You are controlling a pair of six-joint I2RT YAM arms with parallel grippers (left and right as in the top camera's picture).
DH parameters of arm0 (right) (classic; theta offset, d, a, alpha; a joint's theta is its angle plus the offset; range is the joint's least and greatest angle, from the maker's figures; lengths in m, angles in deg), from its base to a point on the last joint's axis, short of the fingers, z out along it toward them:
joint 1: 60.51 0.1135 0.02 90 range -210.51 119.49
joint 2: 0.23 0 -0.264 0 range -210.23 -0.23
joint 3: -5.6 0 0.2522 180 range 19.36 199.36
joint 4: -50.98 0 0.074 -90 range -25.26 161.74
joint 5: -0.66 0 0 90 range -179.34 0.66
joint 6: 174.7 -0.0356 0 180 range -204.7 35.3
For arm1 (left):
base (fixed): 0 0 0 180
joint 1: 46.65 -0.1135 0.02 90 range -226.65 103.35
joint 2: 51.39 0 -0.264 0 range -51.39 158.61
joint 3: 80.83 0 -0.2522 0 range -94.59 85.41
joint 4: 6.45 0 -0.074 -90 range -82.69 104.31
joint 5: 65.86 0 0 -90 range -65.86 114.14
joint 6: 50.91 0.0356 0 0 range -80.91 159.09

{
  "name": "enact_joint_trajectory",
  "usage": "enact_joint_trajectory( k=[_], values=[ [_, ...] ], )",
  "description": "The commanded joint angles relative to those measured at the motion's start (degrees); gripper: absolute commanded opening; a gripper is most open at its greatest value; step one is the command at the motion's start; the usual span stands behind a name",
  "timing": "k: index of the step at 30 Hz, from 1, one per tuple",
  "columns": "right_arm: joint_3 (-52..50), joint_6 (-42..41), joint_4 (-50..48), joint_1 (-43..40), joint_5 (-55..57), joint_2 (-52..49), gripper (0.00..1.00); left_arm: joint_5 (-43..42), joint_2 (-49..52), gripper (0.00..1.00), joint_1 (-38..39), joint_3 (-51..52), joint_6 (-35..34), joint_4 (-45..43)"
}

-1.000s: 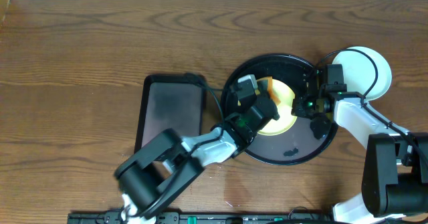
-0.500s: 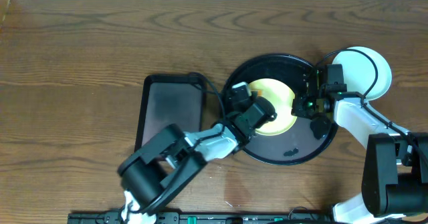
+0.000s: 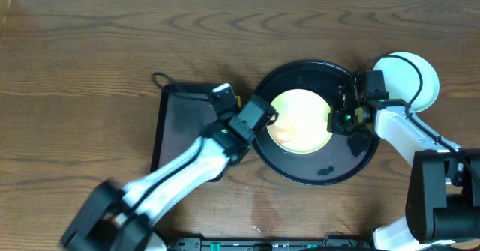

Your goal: Clean dirty plates on tray and stack at the side

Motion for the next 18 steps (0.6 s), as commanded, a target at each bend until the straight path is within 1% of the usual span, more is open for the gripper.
enact_joint_trajectory(
  k=[1, 4, 6, 9, 12, 14, 16, 18],
  values=[
    [4.09, 3.28, 2.78, 0.52, 0.83, 6.03, 0.01, 2.49, -9.4, 0.07, -2.36, -0.11, 1.84, 3.91],
    [6.95, 5.99, 5.38, 1.38, 2.69, 11.52, 0.01, 2.4, -14.27, 0.07, -6.03, -0.09, 5.79, 8.74],
    [8.39, 8.2, 6.47, 2.82, 7.1, 15.87, 0.01, 1.29, -16.37, 0.07, -8.92, 0.0, 8.39, 13.0],
    [9.29, 11.08, 6.62, 6.21, 15.85, 22.16, 0.01, -4.57, -17.4, 0.08, -13.75, 0.26, 13.25, 18.38],
    [9.29, 16.02, 5.99, 11.04, 24.48, 27.41, 0.01, -12.31, -16.94, 0.08, -18.21, 1.46, 19.39, 19.91],
    [9.29, 20.41, 4.87, 14.43, 28.96, 29.42, 0.01, -15.21, -16.79, 0.07, -20.35, 2.34, 20.55, 19.96],
    [9.29, 24.61, 3.54, 18.1, 34.82, 30.58, 0.01, -16.13, -16.72, 0.07, -21.88, 2.62, 20.52, 20.5],
    [9.29, 26.84, 2.45, 20.85, 41.59, 30.73, 0.01, -16.13, -16.65, 0.07, -22.82, 2.62, 20.57, 20.72]
  ],
)
